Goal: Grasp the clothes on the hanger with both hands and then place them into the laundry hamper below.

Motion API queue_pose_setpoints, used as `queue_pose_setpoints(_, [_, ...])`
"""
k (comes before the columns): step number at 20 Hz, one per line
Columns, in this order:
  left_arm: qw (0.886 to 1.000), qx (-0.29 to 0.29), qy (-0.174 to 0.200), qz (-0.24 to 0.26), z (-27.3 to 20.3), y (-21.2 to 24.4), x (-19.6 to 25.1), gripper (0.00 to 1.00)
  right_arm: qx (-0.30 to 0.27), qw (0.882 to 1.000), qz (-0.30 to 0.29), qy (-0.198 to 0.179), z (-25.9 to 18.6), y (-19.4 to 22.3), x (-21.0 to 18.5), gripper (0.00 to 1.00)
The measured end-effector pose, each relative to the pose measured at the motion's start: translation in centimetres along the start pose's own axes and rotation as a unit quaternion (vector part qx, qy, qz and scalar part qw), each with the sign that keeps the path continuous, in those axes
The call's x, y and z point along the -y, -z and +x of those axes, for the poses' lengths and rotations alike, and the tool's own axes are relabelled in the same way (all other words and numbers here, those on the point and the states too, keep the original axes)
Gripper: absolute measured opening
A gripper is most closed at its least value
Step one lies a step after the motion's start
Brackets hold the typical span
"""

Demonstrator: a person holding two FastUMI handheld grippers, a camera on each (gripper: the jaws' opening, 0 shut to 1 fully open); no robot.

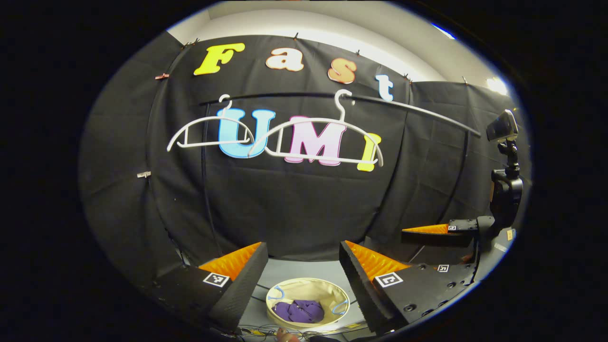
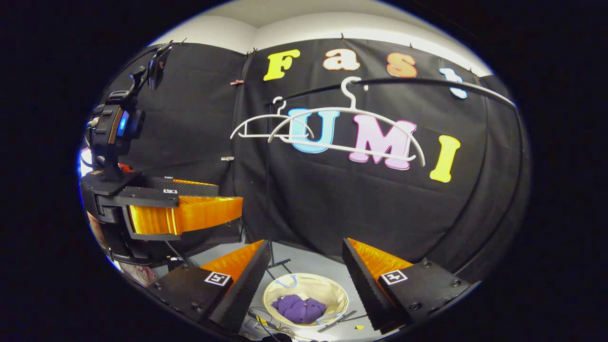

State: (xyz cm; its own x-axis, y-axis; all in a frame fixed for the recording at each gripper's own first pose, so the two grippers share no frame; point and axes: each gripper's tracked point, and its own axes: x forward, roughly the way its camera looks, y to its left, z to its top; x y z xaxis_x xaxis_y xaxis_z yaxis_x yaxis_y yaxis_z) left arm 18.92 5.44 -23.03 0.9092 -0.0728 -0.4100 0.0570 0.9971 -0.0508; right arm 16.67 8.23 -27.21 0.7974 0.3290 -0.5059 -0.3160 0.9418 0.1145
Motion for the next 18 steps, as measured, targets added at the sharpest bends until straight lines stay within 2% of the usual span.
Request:
queue_pose_setpoints(4, [0.999, 0.041, 0.013, 0.008, -5.5, -1.6, -0.4, 0.95, 0.064, 0.997, 0.033, 0.025, -5.3, -2.6, -2.1, 0.98])
queue_pose_setpoints(6, [0.998, 0.058, 0.021, 0.012, -7.6, -2.2, -0.3, 0.95, 0.1, 0.993, 0.036, 0.046, -8.1, -4.3, -2.2, 0.98])
queue_pose_setpoints(7, [0.997, 0.066, 0.023, 0.016, -8.6, -2.5, -0.4, 0.98, 0.115, 0.991, 0.038, 0.052, -9.3, -5.0, -2.5, 0.95])
queue_pose_setpoints(8, [0.997, 0.074, 0.024, 0.02, -9.6, -3.1, -0.3, 0.95, 0.128, 0.989, 0.038, 0.059, -10.1, -5.7, -2.9, 0.98])
queue_pose_setpoints(9, [0.996, 0.086, 0.026, 0.024, -10.3, -3.7, -0.3, 0.95, 0.138, 0.988, 0.038, 0.065, -11.0, -6.0, -3.0, 0.96])
queue_pose_setpoints(10, [0.994, 0.1, 0.028, 0.028, -11.2, -4.5, -0.2, 0.92, 0.15, 0.985, 0.037, 0.073, -11.9, -6.4, -2.9, 0.95])
queue_pose_setpoints(12, [0.99, 0.131, 0.032, 0.033, -12.9, -6.3, 0.4, 0.98, 0.173, 0.981, 0.04, 0.085, -13.2, -7.6, -2.8, 0.95])
queue_pose_setpoints(13, [0.989, 0.141, 0.036, 0.036, -13.3, -6.7, 0.6, 0.92, 0.184, 0.978, 0.043, 0.091, -13.7, -8.2, -2.7, 0.95])
queue_pose_setpoints(15, [0.987, 0.152, 0.036, 0.042, -14.0, -7.4, 0.9, 0.95, 0.205, 0.972, 0.041, 0.107, -14.7, -9.4, -2.3, 0.98])
queue_pose_setpoints(16, [0.986, 0.157, 0.035, 0.044, -14.5, -7.7, 0.9, 0.92, 0.212, 0.97, 0.04, 0.112, -15.1, -9.9, -2.3, 0.98])
queue_pose_setpoints(17, [0.985, 0.165, 0.035, 0.048, -14.9, -8.1, 1.0, 0.95, 0.22, 0.968, 0.039, 0.115, -15.4, -10.4, -2.2, 1.0])
queue_pose_setpoints(18, [0.983, 0.174, 0.035, 0.05, -15.4, -8.6, 1.1, 0.92, 0.226, 0.966, 0.038, 0.118, -15.8, -10.7, -2.3, 0.98])
